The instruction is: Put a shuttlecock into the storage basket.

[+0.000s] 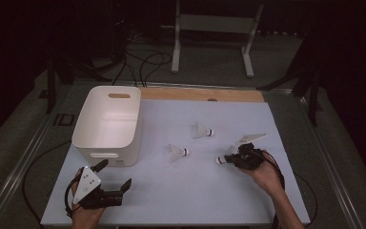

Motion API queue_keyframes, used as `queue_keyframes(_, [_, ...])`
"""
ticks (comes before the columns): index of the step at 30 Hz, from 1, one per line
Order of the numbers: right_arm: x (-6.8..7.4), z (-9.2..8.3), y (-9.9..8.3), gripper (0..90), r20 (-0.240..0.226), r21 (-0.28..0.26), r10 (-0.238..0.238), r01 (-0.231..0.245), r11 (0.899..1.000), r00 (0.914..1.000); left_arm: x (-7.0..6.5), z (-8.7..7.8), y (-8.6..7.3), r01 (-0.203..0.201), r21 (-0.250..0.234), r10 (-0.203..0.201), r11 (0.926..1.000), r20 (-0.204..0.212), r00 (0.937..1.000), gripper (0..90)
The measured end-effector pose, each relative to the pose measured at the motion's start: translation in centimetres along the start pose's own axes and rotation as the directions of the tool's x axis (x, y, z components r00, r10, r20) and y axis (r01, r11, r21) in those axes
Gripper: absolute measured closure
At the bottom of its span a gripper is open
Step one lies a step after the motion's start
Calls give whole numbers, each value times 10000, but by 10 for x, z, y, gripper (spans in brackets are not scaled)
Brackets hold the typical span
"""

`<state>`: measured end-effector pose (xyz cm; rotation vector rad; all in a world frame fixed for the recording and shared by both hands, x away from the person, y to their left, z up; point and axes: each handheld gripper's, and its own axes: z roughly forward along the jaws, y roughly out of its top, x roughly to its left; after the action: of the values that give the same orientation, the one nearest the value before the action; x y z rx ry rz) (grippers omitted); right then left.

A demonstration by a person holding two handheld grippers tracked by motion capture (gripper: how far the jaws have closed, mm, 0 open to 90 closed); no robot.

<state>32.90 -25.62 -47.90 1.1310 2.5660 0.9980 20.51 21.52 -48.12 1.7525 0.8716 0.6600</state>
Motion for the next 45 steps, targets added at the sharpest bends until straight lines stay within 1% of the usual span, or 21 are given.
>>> queue_keyframes(2, [3,0,1,894,183,22,-103,103,9999,9998,0,0,0,-10,1,10,10000,-8,10000,11])
queue_keyframes(9, [6,0,2,896,285,-2,-216,217,9998,9994,1,-1,0,13,-49,-13,10000,-37,10000,11])
queue_keyframes(11, [8,0,4,896,390,-76,-292,295,9995,9988,1,-1,0,21,-66,-22,10000,-40,10000,11])
queue_keyframes(29, [15,-7,17,896,529,-351,-445,464,9983,9976,1,-2,0,-15,-47,15,10000,-63,10000,11])
queue_keyframes(39, [16,-12,20,895,611,-489,-427,458,9978,9972,1,-2,0,-23,-45,23,10000,-55,10000,11])
queue_keyframes(45, [19,-14,23,895,609,-565,-547,582,9967,9966,1,-2,0,-41,-58,40,10000,-52,10000,11])
